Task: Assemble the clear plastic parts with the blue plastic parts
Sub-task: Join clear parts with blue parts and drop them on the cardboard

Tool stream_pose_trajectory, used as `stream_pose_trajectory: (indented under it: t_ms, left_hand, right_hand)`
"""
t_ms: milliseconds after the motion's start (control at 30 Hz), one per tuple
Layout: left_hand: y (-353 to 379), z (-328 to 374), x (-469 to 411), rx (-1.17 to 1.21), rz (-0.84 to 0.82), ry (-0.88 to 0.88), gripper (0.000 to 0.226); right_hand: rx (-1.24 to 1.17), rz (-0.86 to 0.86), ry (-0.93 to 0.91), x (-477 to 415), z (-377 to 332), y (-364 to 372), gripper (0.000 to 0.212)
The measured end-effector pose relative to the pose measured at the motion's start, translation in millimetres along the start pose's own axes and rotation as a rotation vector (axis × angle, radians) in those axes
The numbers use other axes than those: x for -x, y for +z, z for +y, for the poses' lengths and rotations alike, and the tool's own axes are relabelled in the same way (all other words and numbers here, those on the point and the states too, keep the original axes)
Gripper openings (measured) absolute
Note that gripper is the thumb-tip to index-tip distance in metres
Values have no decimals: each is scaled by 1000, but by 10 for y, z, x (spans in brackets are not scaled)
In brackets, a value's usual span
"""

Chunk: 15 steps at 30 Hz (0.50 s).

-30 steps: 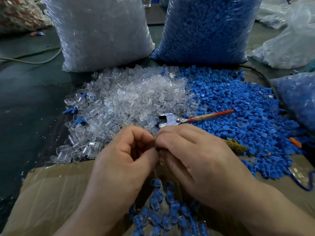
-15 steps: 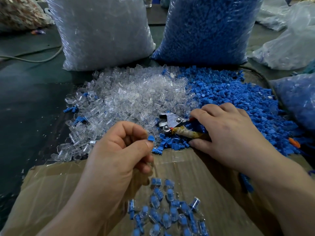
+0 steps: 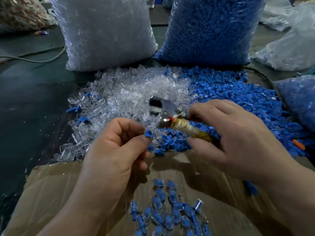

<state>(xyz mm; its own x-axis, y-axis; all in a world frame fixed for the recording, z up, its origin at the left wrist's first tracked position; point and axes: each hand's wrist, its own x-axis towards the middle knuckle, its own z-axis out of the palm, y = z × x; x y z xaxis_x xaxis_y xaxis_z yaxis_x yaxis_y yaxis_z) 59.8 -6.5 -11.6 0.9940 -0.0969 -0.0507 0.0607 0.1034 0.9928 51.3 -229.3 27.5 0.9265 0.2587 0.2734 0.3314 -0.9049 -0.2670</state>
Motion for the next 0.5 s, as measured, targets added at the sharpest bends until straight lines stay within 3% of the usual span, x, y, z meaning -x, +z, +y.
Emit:
stream_pose_trajectory:
  t_ms: [133, 500]
  left_hand:
    - [-25, -25, 1, -37, -8, 96, 14]
    - [-39, -42, 10, -80, 9, 191, 13]
  right_hand:
    - [22, -49, -85, 53, -12, 17, 55]
    - [-47, -82, -99, 68, -18, -2, 55]
